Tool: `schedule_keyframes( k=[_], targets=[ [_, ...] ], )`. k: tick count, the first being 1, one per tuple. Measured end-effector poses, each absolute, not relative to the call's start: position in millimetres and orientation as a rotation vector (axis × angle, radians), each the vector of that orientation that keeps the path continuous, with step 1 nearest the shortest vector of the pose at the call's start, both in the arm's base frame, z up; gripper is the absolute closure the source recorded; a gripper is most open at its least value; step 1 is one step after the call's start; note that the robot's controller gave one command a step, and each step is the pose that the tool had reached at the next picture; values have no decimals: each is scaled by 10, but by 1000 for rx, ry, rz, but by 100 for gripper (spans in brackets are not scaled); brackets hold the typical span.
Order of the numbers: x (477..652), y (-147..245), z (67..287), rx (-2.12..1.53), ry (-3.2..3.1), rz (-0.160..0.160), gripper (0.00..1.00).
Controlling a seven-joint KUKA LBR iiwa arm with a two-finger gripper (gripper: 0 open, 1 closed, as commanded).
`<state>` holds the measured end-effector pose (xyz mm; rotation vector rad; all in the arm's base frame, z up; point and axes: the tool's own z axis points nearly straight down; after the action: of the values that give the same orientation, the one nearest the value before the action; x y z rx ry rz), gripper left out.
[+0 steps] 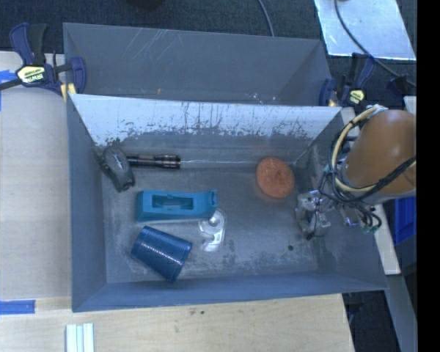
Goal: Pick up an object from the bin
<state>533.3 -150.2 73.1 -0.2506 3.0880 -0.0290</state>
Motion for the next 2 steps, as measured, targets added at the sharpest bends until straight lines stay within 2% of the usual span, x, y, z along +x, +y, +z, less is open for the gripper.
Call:
schedule_keyframes(
  k=[1,2],
  targets=[
    [5335,-1508,727,-216,3091,-27,100],
    [5417,-1582,835,-231,3078,-33,100]
  ],
)
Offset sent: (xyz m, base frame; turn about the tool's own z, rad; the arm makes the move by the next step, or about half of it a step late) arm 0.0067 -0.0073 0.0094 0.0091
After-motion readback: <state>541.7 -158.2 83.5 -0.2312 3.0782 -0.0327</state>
